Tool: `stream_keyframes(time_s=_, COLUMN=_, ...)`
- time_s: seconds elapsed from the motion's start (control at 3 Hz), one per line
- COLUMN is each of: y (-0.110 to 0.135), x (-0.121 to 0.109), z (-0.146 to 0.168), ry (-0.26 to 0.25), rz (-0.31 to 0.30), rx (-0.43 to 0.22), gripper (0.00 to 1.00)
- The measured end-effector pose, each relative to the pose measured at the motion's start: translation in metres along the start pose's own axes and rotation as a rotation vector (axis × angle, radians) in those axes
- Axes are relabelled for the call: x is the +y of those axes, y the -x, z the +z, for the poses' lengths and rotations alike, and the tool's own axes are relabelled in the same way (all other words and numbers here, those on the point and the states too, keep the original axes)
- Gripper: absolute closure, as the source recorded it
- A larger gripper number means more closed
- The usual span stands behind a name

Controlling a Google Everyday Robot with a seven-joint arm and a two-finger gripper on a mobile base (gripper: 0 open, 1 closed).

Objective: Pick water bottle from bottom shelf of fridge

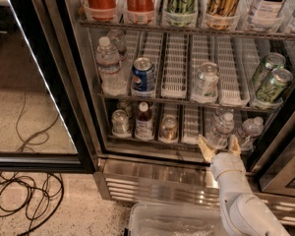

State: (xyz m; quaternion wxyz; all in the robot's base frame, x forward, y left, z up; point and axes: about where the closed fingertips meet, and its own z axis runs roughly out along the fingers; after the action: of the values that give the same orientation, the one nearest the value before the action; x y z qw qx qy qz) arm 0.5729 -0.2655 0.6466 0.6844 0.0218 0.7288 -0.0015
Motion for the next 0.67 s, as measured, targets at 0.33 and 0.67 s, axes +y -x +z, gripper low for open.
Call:
stream_keyframes(time_s=0.33, y=0.000, x=0.000, z=0.005, ry=-0.002, rz=0.004, rx=-0.003, gripper=0.26)
stream_keyframes(time_s=0.67, y=0.000, x=-0.002, z=0.017, ry=-0.002, rz=0.021, rx=-0.001, gripper=0.26)
